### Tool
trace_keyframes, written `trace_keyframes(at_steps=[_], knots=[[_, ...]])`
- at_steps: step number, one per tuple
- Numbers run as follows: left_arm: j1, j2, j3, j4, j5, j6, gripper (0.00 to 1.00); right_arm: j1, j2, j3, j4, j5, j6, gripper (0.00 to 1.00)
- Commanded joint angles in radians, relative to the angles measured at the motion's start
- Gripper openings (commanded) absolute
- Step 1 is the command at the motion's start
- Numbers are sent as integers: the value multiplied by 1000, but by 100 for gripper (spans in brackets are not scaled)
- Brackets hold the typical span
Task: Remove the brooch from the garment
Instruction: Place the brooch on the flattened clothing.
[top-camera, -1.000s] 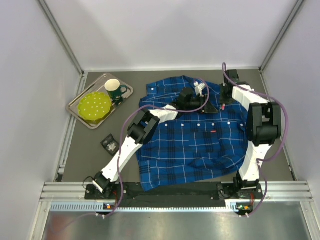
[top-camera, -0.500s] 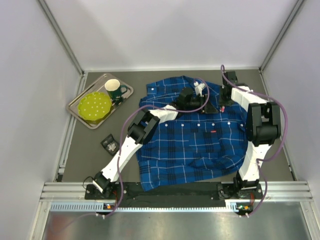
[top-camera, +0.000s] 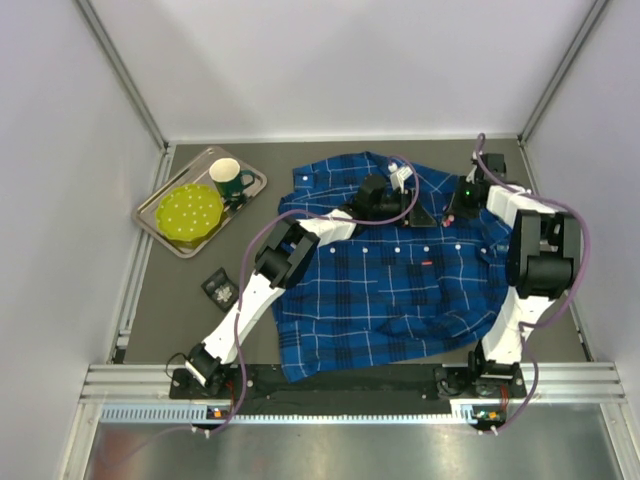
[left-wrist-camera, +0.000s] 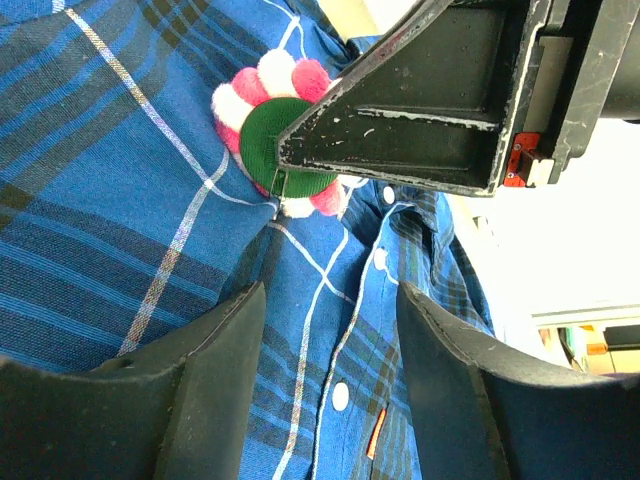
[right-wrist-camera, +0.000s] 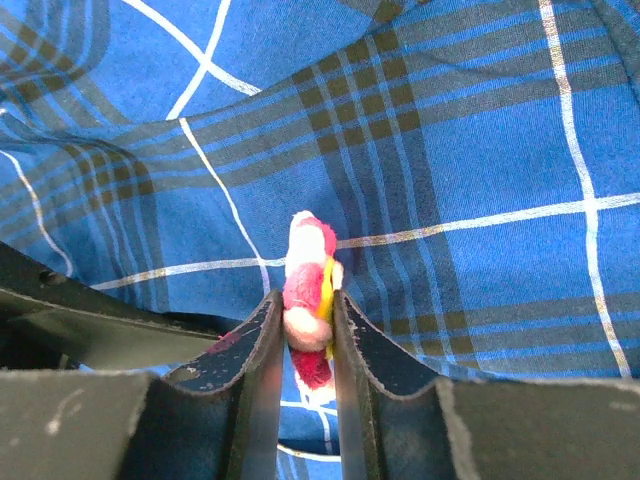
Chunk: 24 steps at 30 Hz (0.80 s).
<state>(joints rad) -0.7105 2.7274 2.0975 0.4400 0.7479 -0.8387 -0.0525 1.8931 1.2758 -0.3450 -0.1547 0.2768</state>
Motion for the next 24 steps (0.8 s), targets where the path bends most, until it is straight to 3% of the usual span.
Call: trace_keyframes(at_steps=[1, 10, 19, 24], knots=[[6, -51, -17, 9, 25, 1, 61, -14, -2, -24, 27, -109, 45, 23], [0, -58, -25, 39, 42, -13, 61, -84, -17, -145, 231, -305, 183, 20], [0, -55, -16, 36, 42, -10, 62, -148, -6, -171, 248, -414, 191, 21], [-9, -69, -13, -58, 11, 85, 62, -190, 21, -162, 245, -499, 240, 21]])
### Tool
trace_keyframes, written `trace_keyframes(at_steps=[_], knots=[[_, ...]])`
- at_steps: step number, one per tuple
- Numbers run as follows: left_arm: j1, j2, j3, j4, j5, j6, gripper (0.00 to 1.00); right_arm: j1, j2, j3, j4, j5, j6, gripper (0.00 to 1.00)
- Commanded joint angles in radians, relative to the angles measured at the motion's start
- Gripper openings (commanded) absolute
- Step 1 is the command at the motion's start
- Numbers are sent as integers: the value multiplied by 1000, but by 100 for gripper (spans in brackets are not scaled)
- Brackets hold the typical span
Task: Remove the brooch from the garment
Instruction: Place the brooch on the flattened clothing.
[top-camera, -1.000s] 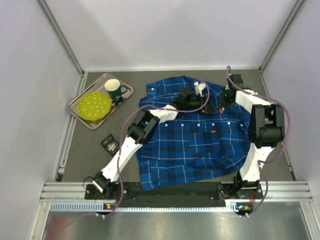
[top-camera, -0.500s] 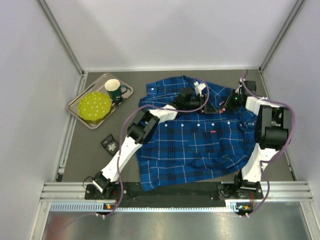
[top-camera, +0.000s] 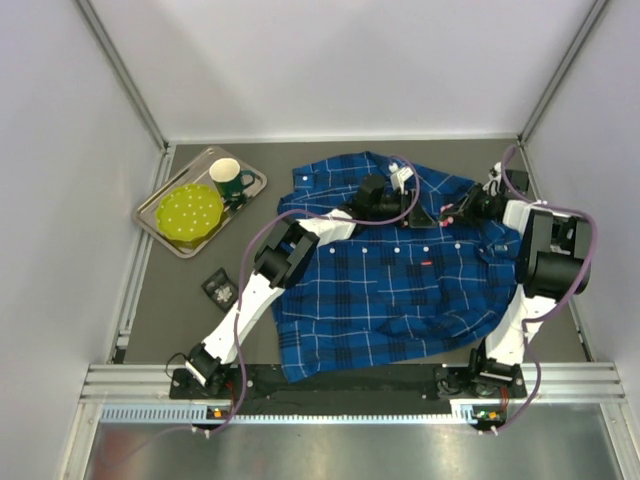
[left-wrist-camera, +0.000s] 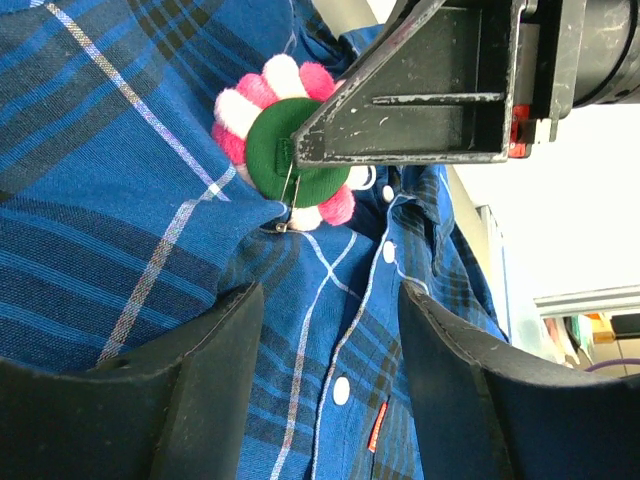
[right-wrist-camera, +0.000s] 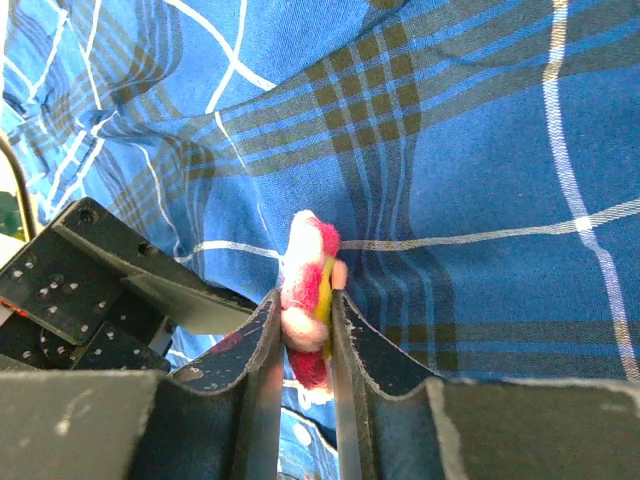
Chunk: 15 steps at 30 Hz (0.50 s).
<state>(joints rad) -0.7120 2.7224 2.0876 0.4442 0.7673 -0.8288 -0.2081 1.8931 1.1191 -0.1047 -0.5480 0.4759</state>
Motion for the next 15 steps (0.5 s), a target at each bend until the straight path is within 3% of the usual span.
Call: trace_keyframes(at_steps=[1, 15], knots=[[-7, -62, -3, -58, 1, 71, 62, -39, 35, -1, 3, -116, 44, 21], [-10, -70, -1, 28, 50, 46, 63, -83, 98, 71, -59, -197, 18, 24]])
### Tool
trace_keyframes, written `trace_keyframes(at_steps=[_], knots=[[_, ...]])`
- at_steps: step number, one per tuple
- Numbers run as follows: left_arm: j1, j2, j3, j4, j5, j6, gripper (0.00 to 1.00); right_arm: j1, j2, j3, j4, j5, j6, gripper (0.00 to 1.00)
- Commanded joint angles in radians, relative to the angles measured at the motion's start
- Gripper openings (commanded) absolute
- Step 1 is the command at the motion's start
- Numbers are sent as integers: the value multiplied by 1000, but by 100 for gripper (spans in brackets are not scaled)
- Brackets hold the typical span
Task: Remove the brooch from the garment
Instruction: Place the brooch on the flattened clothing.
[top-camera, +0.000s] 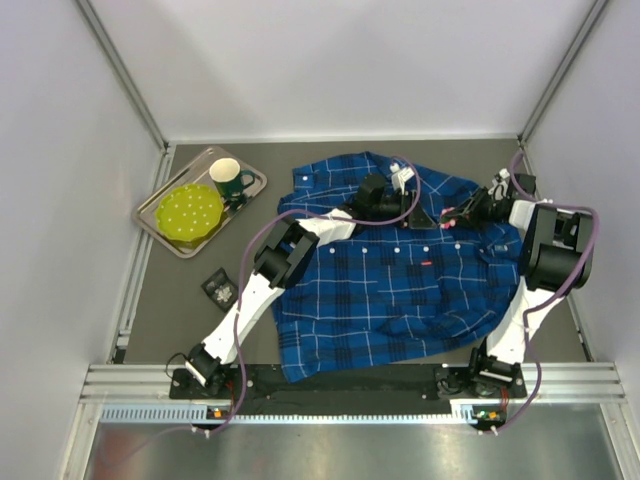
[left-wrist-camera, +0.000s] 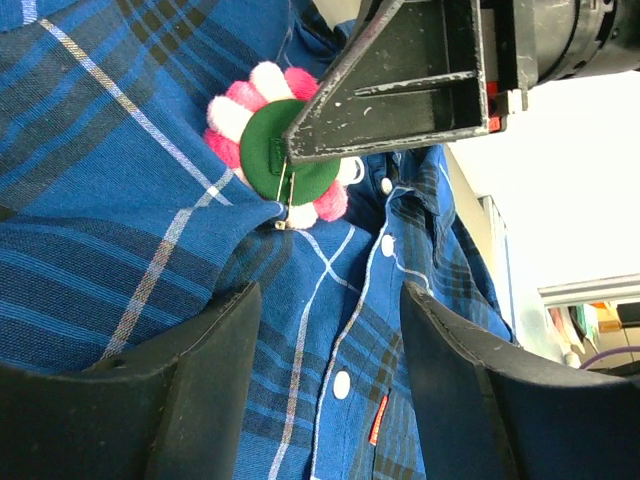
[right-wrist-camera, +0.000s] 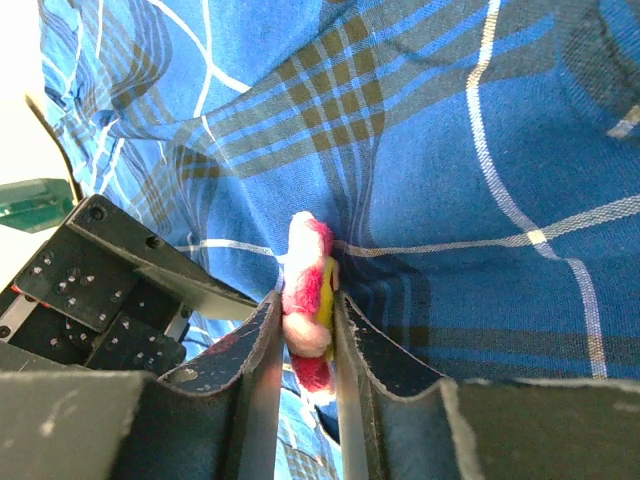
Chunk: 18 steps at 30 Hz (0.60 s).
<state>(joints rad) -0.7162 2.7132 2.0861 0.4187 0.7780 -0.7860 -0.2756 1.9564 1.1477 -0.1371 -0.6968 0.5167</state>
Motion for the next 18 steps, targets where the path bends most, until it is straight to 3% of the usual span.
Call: trace_keyframes(at_steps=[1, 4, 7, 10, 18], knots=[[-6, -59, 2, 57, 40, 1, 63, -16, 41, 44, -27, -62, -21, 24], [-6, -35, 17, 135, 59, -44, 62, -17, 55, 47, -29, -72, -21, 23], [-6, 23, 60, 283, 89, -185, 61, -17, 49, 41, -25, -82, -21, 23], [-8, 72, 112, 328, 89, -277, 60, -19, 24, 29, -19, -82, -17, 23], [-11, 60, 103, 230, 23, -177, 60, -20, -36, 14, -6, -58, -20, 27]])
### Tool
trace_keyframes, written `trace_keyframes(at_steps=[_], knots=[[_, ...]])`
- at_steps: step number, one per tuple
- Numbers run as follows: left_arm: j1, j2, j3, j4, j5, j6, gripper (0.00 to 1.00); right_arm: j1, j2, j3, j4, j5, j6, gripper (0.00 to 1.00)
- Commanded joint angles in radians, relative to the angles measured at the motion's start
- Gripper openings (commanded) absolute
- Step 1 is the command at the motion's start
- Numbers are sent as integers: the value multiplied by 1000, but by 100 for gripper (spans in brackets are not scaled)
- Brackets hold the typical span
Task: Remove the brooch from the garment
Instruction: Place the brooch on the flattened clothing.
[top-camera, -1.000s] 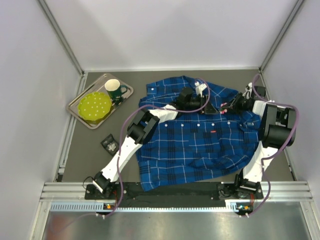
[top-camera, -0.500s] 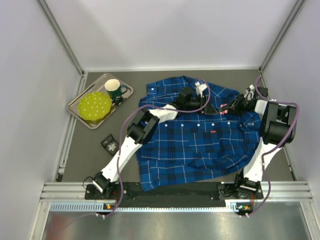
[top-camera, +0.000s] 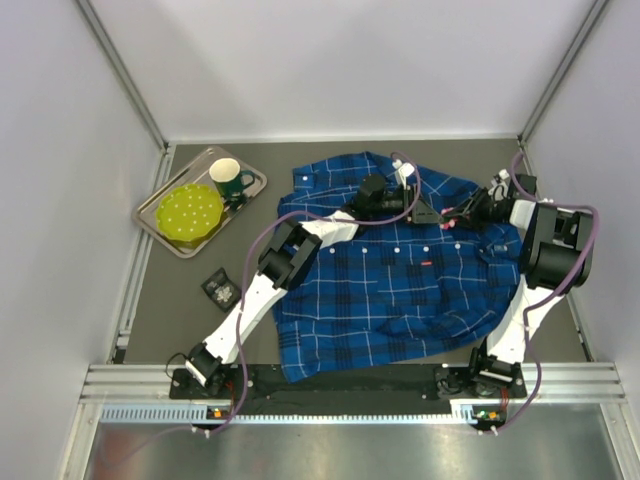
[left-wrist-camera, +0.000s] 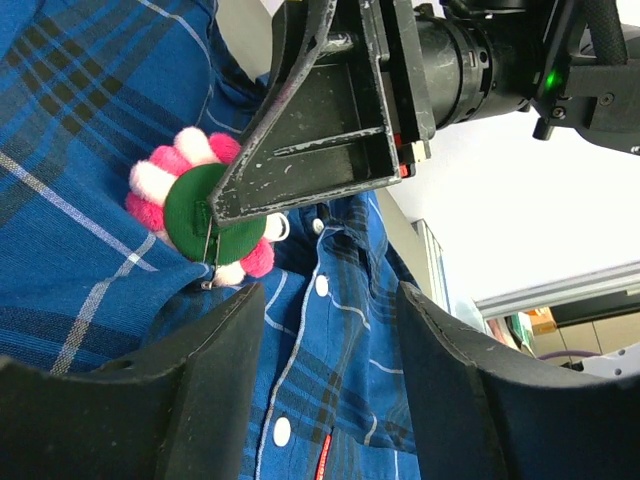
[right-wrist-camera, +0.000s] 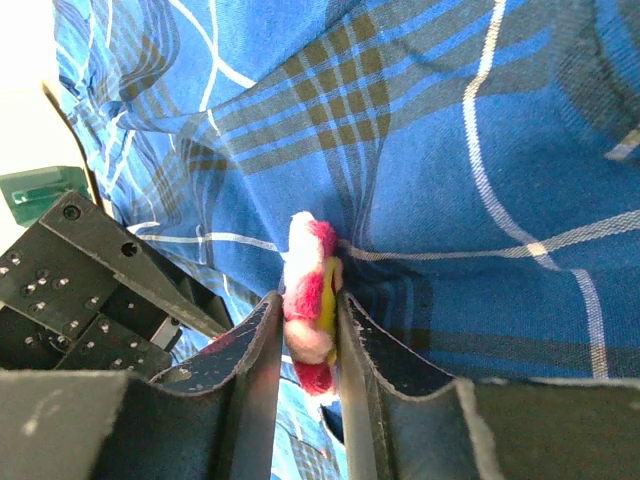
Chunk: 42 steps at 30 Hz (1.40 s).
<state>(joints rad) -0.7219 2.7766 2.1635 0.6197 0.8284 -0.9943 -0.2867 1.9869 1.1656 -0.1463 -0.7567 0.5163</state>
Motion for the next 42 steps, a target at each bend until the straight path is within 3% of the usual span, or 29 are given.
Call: trace_keyframes(at_steps=[1, 9, 15, 21, 32, 35, 42], knots=[[-5, 0, 28, 34, -29, 23, 60, -9, -68, -6, 4, 3, -21, 28], [-10, 14, 38, 0, -63, 39, 60, -9, -117, -47, 7, 65, -28, 44], [-10, 11, 38, -20, -87, 39, 60, -6, -189, -93, 13, 155, -42, 47], [-10, 5, 38, -64, -91, 69, 60, 7, -237, -116, 13, 226, -61, 30], [-8, -12, 33, -97, -95, 98, 59, 34, -195, -96, 2, 281, -76, 15], [-8, -14, 32, -103, -95, 105, 59, 34, -195, -104, -25, 315, -85, 6], [-8, -17, 30, -117, -97, 115, 58, 35, -203, -139, -22, 365, -70, 0]])
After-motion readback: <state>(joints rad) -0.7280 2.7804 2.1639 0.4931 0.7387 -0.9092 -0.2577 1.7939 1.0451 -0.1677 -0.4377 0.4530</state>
